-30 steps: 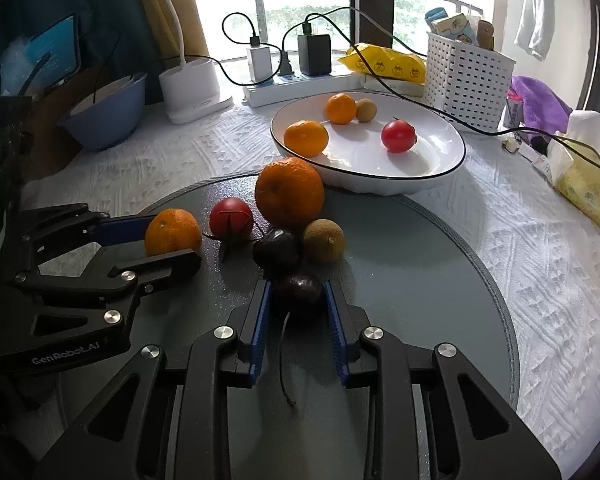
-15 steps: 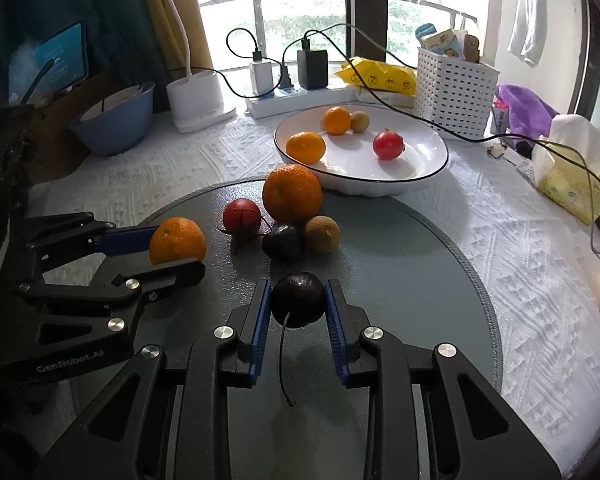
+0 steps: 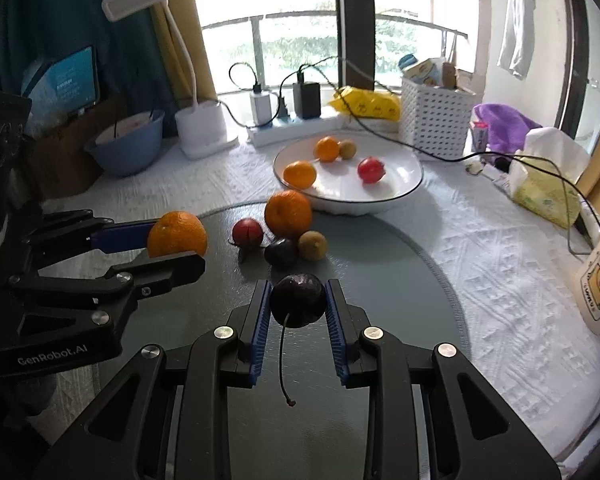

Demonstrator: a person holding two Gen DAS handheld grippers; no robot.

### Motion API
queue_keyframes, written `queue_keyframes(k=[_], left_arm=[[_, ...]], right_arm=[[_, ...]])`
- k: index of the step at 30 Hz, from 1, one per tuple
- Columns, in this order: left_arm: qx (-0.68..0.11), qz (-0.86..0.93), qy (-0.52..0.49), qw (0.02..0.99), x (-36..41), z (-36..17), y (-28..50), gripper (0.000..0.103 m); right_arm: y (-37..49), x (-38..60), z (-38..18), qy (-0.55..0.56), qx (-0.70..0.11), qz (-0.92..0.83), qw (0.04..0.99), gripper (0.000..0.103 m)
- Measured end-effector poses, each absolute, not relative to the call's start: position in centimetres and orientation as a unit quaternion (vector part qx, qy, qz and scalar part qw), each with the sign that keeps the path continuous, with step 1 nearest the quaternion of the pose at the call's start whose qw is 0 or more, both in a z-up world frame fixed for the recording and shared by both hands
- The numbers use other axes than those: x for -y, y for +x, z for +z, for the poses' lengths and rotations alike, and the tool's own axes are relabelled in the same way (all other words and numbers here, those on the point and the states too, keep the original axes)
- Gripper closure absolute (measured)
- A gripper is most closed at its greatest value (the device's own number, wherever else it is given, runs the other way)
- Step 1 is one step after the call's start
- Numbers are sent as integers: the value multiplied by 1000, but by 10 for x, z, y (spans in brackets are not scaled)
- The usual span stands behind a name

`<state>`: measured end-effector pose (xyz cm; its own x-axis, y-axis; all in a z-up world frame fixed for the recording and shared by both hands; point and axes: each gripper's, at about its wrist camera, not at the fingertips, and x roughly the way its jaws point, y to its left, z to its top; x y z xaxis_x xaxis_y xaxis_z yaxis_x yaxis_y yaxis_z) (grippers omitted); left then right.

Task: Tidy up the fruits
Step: 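Carry the orange and dark plum to the white plate with both grippers, release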

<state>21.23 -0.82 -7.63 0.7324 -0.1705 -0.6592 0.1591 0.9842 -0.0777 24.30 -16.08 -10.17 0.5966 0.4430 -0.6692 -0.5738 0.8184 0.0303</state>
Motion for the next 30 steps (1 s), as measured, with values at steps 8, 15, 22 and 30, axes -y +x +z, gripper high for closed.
queue_keyframes(k=[8,15,22,30], left_arm=[[-338,-91,-3,937,21,-59,224,62],[-332,-83,-1,940,20,-52,248,62],[-329,-66,-3,942,13,-52,274,62],[-337,-53,-13,940,0,-62,310,62]], right_arm=[[257,183,-86,-89,-331,278,898,74],[281,191,-76,-90,-319,275,903,74],[308,184,-69,-99,-313,277,903,74],[336,170,-67,-109,-309,284,901,74]])
